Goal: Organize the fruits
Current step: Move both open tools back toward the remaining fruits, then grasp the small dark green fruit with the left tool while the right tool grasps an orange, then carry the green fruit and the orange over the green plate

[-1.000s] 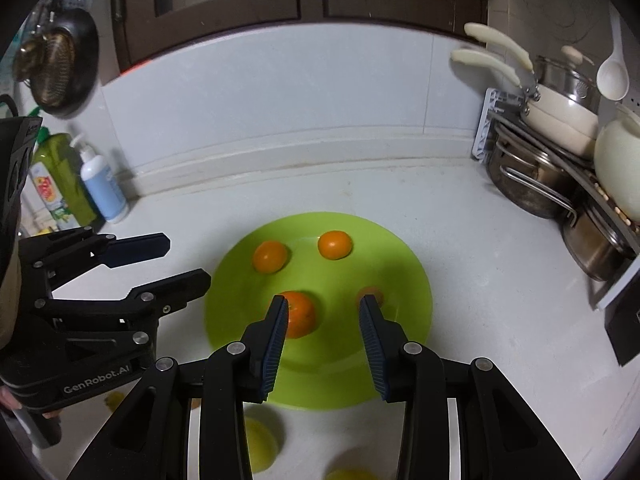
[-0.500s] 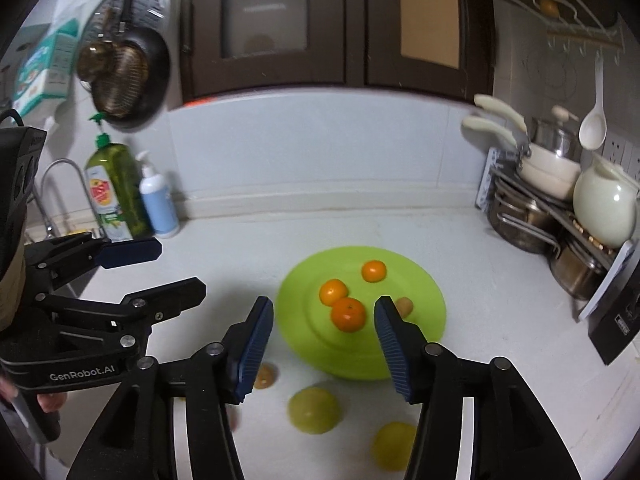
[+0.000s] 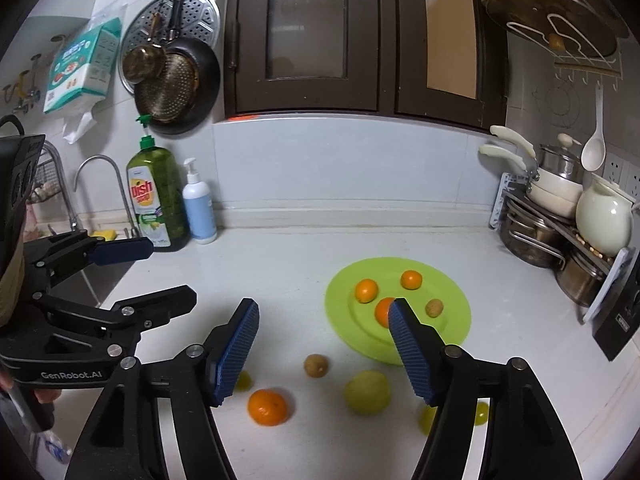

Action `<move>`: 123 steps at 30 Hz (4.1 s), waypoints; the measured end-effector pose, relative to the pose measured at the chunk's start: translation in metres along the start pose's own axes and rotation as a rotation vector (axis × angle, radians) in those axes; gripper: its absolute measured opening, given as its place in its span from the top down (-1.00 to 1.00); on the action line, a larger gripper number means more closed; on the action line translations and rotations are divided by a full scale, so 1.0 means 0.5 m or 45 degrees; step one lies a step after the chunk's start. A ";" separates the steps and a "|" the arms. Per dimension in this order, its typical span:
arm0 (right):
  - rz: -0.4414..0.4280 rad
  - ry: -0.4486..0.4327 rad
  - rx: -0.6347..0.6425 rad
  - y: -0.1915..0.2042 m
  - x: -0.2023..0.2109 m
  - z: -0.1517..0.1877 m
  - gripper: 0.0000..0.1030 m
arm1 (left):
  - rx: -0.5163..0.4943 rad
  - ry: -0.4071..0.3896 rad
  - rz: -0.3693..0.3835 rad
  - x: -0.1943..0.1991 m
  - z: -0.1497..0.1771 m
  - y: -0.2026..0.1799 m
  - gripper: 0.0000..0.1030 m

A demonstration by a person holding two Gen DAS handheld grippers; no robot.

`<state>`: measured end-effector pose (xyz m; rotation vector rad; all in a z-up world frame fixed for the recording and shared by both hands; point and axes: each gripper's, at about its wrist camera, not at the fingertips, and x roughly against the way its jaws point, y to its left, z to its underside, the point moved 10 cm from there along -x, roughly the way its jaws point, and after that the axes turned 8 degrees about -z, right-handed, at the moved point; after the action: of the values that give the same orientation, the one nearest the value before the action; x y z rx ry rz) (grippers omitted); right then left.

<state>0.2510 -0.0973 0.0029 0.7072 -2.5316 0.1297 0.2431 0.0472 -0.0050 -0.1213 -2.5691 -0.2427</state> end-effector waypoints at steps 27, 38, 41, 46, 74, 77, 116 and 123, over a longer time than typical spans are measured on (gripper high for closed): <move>-0.033 0.228 -0.022 0.063 -0.080 0.164 -0.32 | -0.228 0.106 0.063 -0.068 0.165 -0.007 -0.54; -0.062 0.373 -0.061 0.063 -0.133 0.234 -0.32 | -0.320 0.167 0.165 -0.139 0.210 -0.039 -0.50; -0.077 0.397 -0.078 0.060 -0.148 0.246 -0.31 | -0.328 0.186 0.200 -0.157 0.220 -0.048 -0.42; -0.098 0.423 -0.102 0.057 -0.162 0.258 -0.28 | -0.344 0.210 0.262 -0.183 0.226 -0.070 -0.27; -0.255 0.442 -0.148 0.077 -0.192 0.260 0.18 | -0.302 0.276 0.288 -0.190 0.223 -0.094 0.44; -0.256 0.432 -0.151 0.077 -0.185 0.257 0.18 | -0.282 0.269 0.276 -0.176 0.218 -0.091 0.44; -0.068 0.143 -0.154 -0.143 -0.047 0.041 0.18 | -0.112 0.091 0.293 -0.133 -0.054 -0.220 0.44; -0.076 0.172 -0.198 -0.209 -0.089 0.007 0.18 | -0.120 0.106 0.286 -0.183 -0.106 -0.243 0.44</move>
<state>0.3353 -0.1674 -0.0264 0.6874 -2.3595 -0.0390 0.3316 -0.0858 -0.0277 -0.4227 -2.4367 -0.2772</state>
